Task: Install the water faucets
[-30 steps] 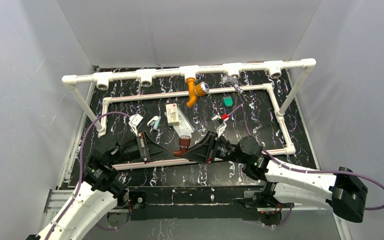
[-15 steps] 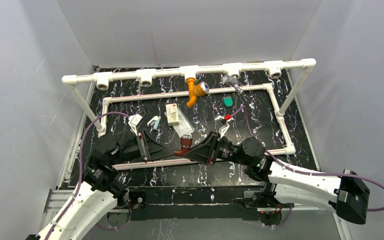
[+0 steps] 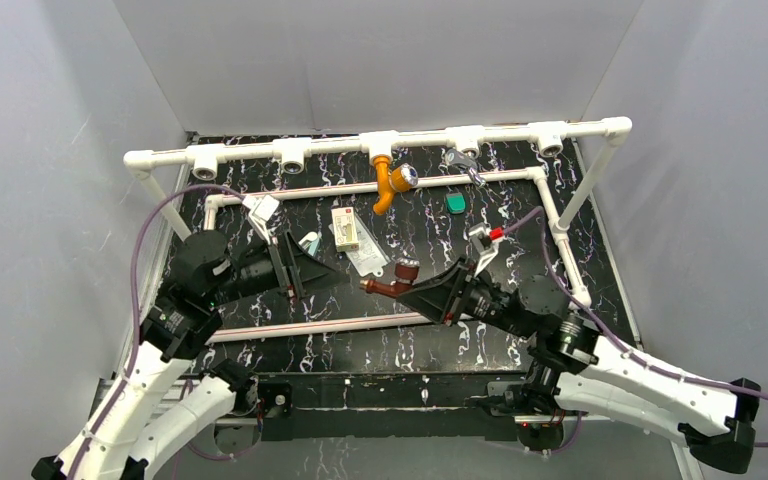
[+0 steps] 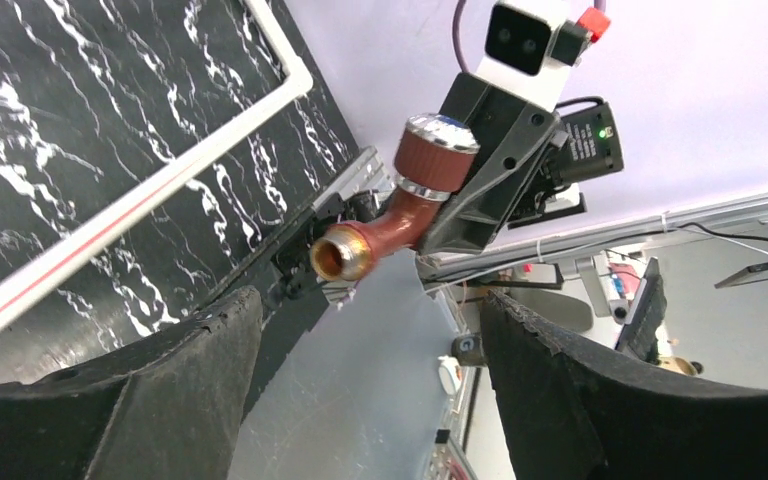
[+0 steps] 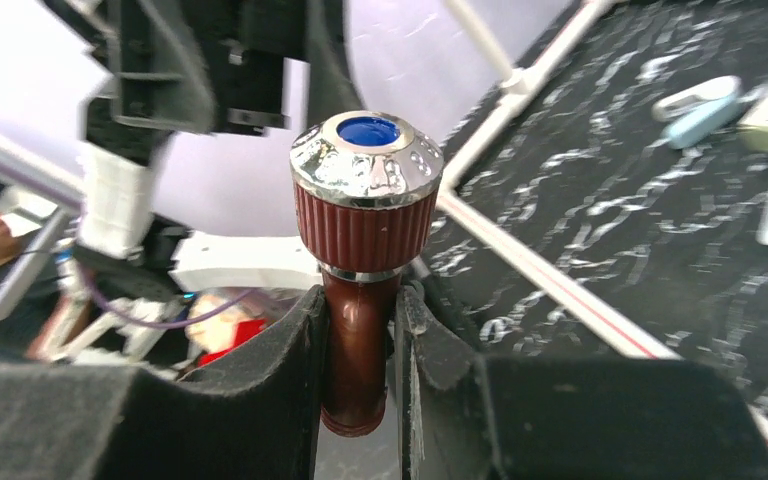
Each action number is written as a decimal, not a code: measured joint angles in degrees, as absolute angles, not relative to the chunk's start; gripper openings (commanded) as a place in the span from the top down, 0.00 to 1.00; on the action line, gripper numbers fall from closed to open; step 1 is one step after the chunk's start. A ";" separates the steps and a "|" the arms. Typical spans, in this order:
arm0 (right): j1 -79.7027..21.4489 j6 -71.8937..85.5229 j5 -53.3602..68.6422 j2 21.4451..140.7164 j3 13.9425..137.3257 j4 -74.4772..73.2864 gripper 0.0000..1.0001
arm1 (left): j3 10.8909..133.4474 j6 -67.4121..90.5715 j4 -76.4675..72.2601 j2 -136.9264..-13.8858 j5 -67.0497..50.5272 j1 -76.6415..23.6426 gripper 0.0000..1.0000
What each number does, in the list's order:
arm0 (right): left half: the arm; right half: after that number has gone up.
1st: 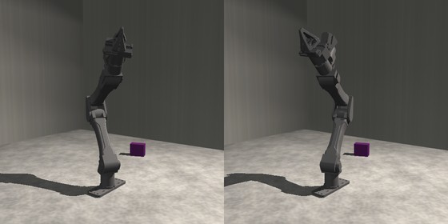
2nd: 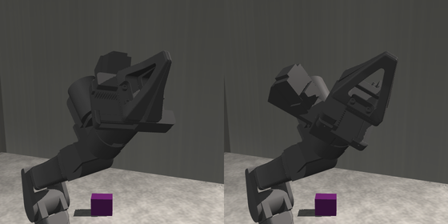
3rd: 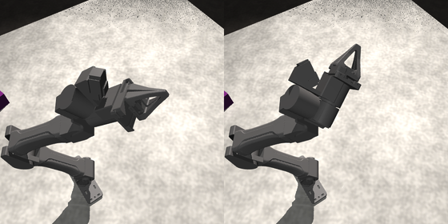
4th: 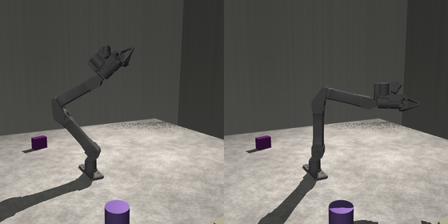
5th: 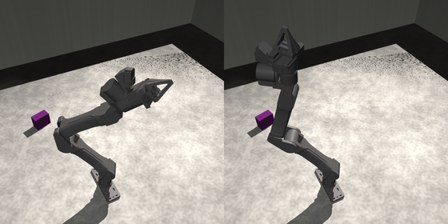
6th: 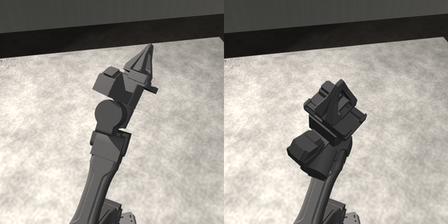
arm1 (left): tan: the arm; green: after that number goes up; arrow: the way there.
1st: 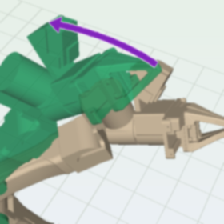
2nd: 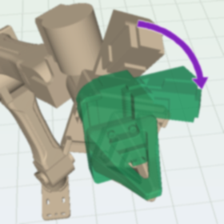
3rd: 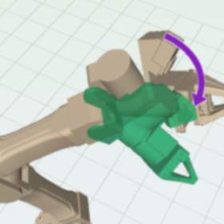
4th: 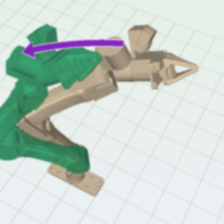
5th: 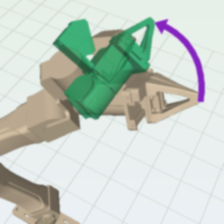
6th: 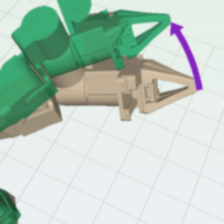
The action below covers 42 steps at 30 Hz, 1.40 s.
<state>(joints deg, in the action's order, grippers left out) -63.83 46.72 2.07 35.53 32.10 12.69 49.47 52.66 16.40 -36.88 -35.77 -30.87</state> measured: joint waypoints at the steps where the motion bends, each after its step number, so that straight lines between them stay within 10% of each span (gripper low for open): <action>1: -63.83 45.80 0.84 34.63 32.62 10.59 0.99 | 51.05 51.77 17.10 -37.76 -35.44 -30.87 0.23; 24: -63.83 26.13 -44.91 34.65 56.34 -36.38 0.99 | 99.83 26.09 28.80 -71.29 -22.11 -30.87 0.22; 42: -63.83 9.80 -62.87 38.68 59.07 -36.56 0.99 | 104.49 9.45 22.55 -83.48 14.33 -30.87 0.20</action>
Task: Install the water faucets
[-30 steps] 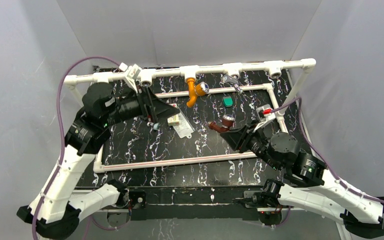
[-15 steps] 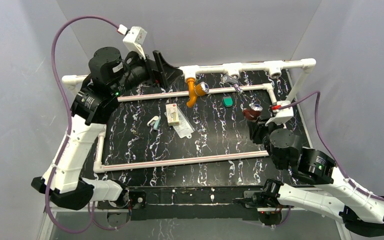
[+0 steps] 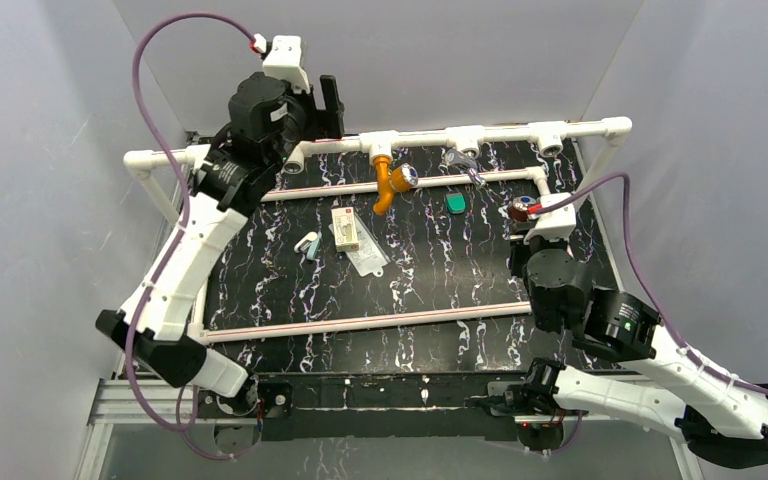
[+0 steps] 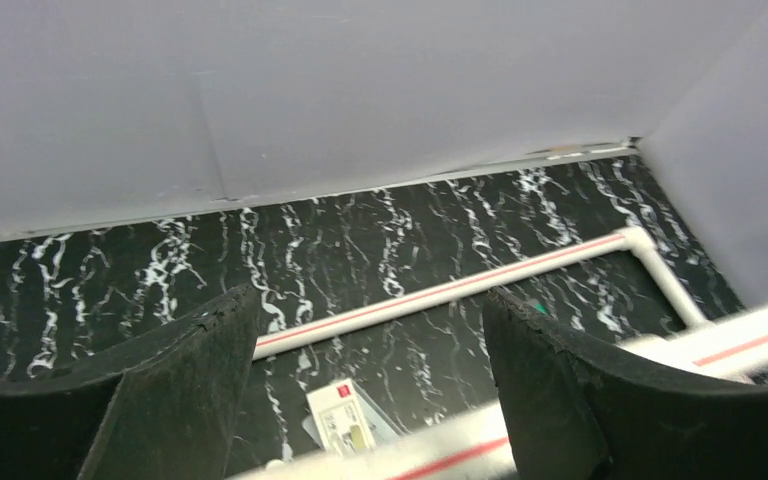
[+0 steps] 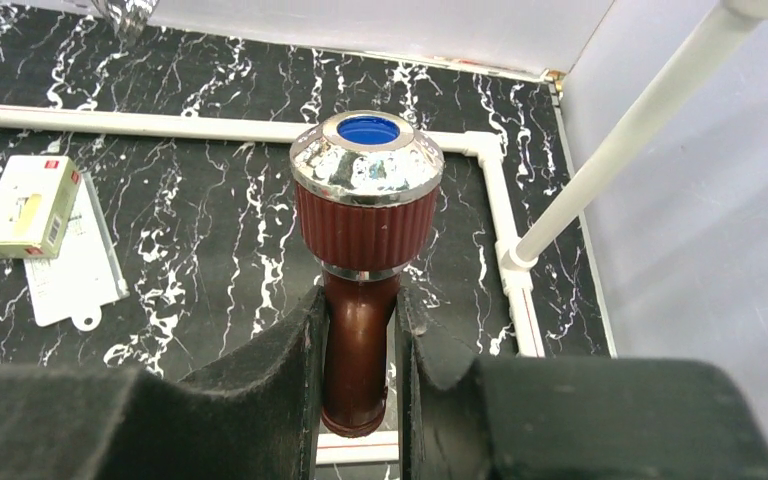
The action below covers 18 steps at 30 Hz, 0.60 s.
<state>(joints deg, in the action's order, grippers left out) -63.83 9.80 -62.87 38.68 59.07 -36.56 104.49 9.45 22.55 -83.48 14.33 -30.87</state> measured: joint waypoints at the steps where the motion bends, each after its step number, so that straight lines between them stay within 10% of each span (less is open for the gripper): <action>1: -63.83 8.93 -63.00 38.52 59.07 -35.99 0.99 | 104.49 8.86 21.89 -84.25 15.16 -30.87 0.20; 18: -63.83 -1.15 -64.12 38.72 58.30 -28.01 0.99 | 102.24 4.38 16.01 -93.54 20.82 -28.25 0.20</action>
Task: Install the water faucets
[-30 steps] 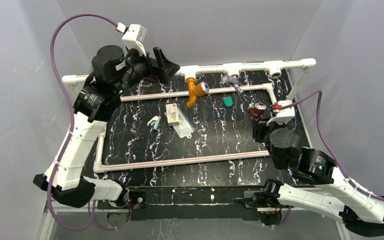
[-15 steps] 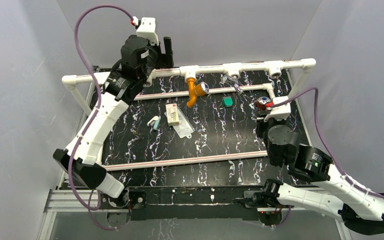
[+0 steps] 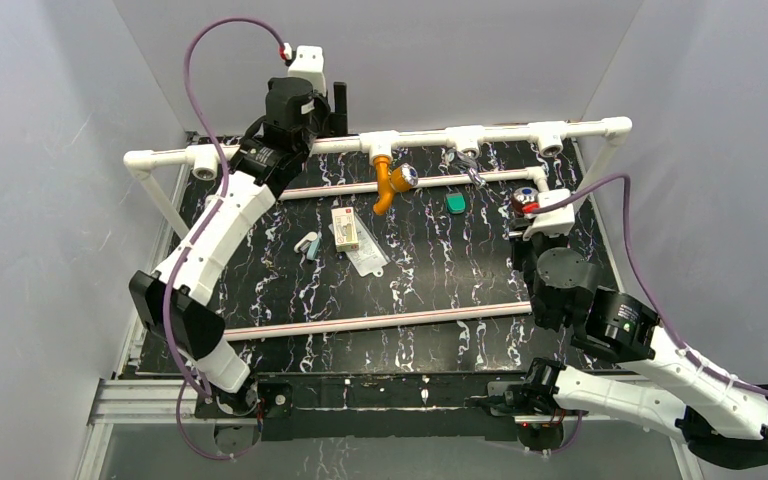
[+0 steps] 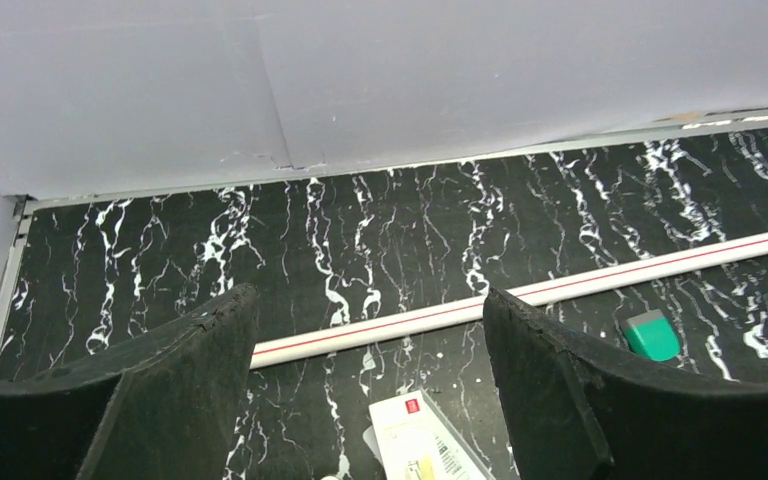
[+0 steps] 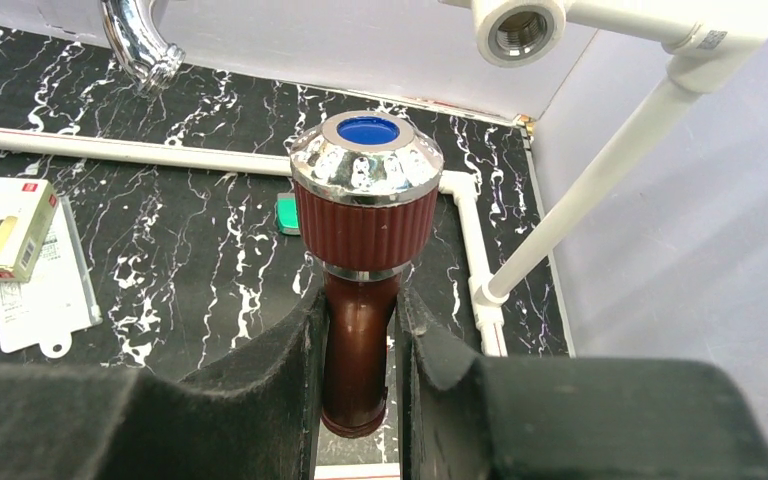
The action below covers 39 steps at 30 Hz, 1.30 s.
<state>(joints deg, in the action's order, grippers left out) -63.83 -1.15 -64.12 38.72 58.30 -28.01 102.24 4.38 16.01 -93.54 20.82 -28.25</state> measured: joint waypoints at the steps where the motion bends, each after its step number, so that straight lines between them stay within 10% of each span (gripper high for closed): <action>1: -63.83 -1.45 -64.10 38.68 58.30 -27.81 0.99 | 101.36 4.40 15.57 -93.47 20.95 -28.12 0.20; 19: -61.63 -3.25 -60.31 44.75 58.35 -26.26 0.99 | 89.45 5.43 1.45 -88.01 23.81 -27.14 0.20; 29: -33.80 -0.19 -39.66 50.37 58.19 -25.61 0.99 | 87.83 5.54 -1.15 -87.31 23.62 -27.11 0.20; 39: -29.12 6.31 -28.38 45.84 53.28 -26.20 0.99 | 86.32 5.10 -3.90 -86.70 23.31 -27.11 0.20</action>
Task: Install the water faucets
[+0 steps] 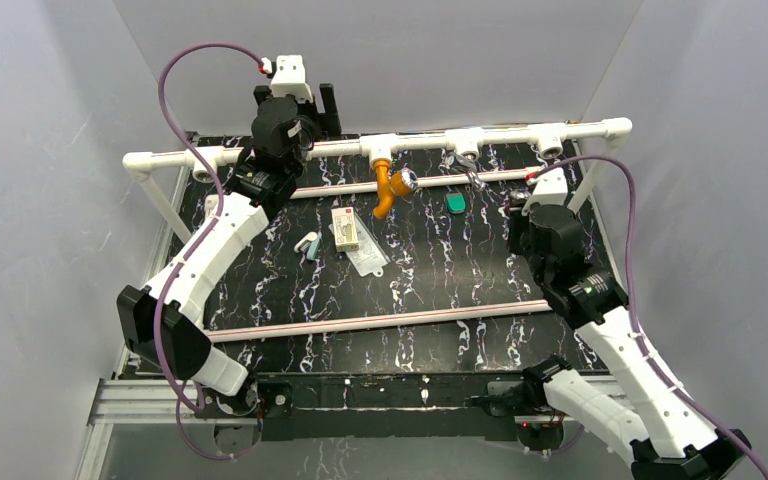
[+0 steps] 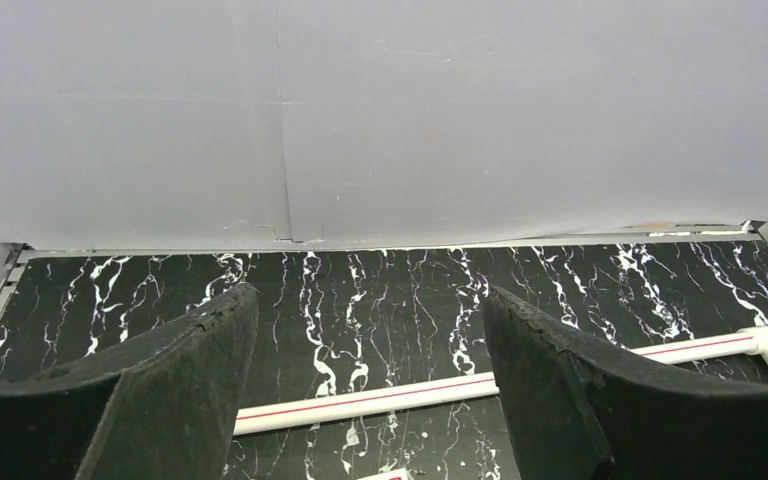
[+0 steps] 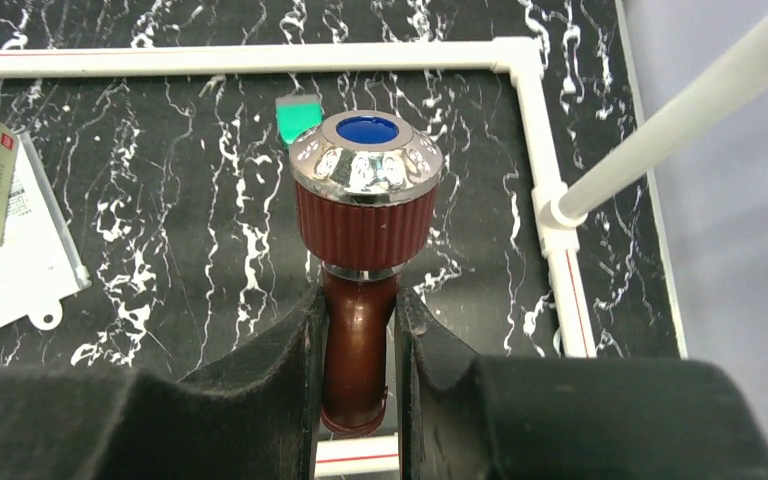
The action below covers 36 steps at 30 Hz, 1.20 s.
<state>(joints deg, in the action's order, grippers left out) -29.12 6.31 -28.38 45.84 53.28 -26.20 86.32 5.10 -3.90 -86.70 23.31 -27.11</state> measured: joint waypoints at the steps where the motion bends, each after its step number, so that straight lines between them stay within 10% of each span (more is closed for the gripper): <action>1: -28.62 6.85 -28.10 45.52 52.69 -26.37 0.99 | 86.32 5.10 -3.92 -86.70 23.24 -27.11 0.20; 36: 4.08 18.65 5.85 29.80 29.54 -1.08 0.99 | 81.17 6.74 -8.36 -83.31 21.93 -24.75 0.19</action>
